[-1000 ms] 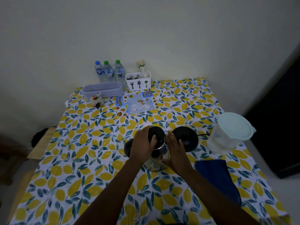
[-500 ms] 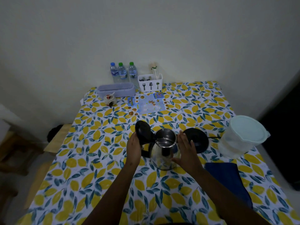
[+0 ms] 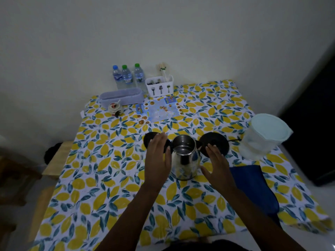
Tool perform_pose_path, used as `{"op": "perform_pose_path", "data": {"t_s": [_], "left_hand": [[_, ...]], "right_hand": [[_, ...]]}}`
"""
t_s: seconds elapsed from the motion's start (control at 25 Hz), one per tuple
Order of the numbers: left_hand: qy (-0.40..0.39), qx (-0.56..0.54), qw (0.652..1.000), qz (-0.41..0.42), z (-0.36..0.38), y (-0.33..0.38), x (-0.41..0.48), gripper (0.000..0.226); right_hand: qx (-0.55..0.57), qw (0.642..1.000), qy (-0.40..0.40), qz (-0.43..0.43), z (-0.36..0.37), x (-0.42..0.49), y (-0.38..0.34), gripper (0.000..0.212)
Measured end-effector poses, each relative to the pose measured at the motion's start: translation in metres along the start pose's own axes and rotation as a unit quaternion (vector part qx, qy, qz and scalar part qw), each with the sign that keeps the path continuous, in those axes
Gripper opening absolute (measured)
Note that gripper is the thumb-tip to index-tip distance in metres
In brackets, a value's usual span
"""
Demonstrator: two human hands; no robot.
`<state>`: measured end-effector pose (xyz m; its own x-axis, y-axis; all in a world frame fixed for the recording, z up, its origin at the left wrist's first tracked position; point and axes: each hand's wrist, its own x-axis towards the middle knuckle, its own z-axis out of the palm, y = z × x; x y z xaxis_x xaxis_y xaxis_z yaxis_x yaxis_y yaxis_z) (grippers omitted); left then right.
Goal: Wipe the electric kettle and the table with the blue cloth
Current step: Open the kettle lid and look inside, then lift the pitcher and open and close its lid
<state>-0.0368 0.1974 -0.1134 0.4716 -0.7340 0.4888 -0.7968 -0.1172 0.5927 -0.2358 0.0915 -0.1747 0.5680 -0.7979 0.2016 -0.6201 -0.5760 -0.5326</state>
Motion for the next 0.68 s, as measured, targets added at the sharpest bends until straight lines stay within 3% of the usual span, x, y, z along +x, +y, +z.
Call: {"op": "perform_pose_path", "data": {"t_s": [0.4, 0.56, 0.68], "left_hand": [[-0.259, -0.059, 0.955, 0.132, 0.133, 0.086, 0.005, 0.047], [-0.315, -0.047, 0.934, 0.164, 0.186, 0.129, 0.025, 0.049], [-0.311, -0.043, 0.931, 0.184, 0.222, 0.159, 0.047, 0.05]], "right_hand": [[-0.024, 0.981, 0.081, 0.177, -0.054, -0.061, 0.091, 0.065], [0.007, 0.959, 0.132, 0.251, -0.086, -0.062, 0.148, 0.053], [0.031, 0.945, 0.185, 0.267, -0.113, -0.045, 0.193, 0.041]]}}
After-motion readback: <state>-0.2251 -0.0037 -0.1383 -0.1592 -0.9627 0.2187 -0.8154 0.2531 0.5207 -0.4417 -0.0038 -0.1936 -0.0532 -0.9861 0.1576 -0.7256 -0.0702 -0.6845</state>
